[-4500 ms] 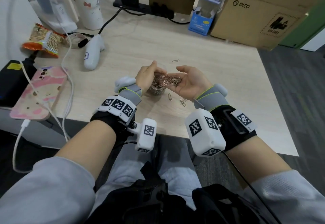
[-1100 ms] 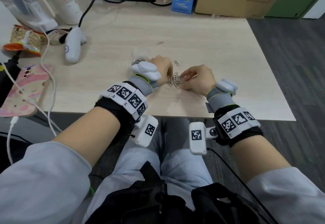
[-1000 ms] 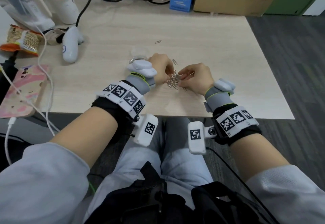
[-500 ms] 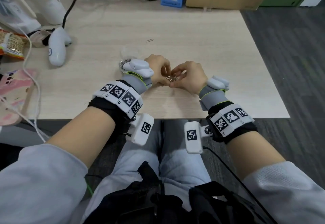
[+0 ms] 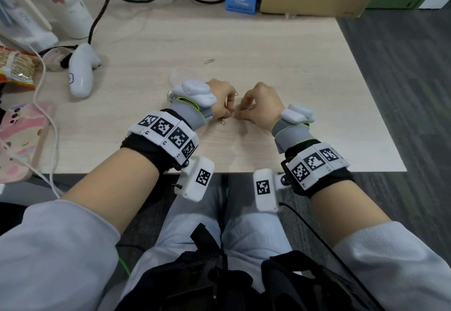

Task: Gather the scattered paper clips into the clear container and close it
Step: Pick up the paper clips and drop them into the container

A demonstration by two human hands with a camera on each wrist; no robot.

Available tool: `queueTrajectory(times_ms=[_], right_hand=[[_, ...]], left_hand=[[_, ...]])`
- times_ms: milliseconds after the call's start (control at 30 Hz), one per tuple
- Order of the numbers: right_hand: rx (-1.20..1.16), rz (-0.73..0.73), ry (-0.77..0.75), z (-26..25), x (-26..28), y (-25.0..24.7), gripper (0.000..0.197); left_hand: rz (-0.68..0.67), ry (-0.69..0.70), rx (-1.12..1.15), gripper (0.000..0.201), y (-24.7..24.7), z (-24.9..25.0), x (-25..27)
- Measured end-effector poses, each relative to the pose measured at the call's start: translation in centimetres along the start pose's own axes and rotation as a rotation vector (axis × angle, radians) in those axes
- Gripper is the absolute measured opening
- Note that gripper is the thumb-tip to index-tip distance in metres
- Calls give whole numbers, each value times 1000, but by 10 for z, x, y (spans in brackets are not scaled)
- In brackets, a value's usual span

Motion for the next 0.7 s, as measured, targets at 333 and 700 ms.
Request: queueTrajectory(times_ms=[333,700], right_hand=[[79,-77,28,-3,-1,0,20],[39,-61,58,-4,-6,2,15]], left_hand=[[63,-42,106,21,-4,-3,-6],[214,-81,386,13,-38,-25,0]])
Point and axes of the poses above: each hand's wrist, its own x-axis away from the middle knuckle, its own y-axis out of the palm, z = x × y, the point moved 4 cm from there along -x, towards the middle knuckle, and after that the axes turned 3 degrees about z, right-handed, at the moved point
